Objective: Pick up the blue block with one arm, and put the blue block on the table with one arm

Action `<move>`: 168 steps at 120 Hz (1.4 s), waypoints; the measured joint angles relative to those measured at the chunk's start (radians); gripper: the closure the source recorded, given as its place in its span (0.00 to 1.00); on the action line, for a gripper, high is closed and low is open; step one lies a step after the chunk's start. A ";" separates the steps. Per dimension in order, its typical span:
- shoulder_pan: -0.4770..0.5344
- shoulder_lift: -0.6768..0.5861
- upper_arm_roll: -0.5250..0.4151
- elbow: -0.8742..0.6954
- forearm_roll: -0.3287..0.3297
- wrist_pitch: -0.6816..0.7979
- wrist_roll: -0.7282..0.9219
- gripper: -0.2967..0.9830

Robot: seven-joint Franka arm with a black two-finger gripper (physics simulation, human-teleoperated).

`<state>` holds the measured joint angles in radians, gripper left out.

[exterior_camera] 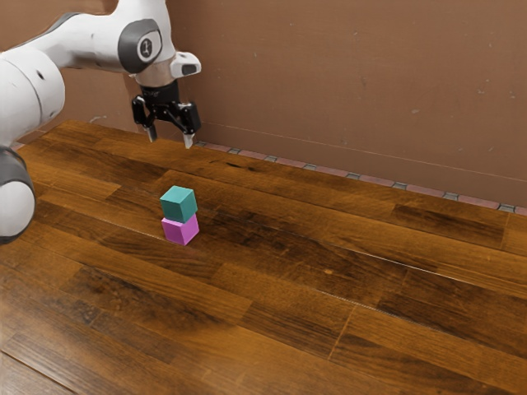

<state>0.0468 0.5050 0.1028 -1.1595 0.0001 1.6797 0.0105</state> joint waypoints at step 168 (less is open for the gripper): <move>0.059 0.100 -0.016 -0.206 -0.020 0.283 0.219 0.23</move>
<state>0.1056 0.6053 0.0869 -1.3656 -0.0196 1.9624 0.2296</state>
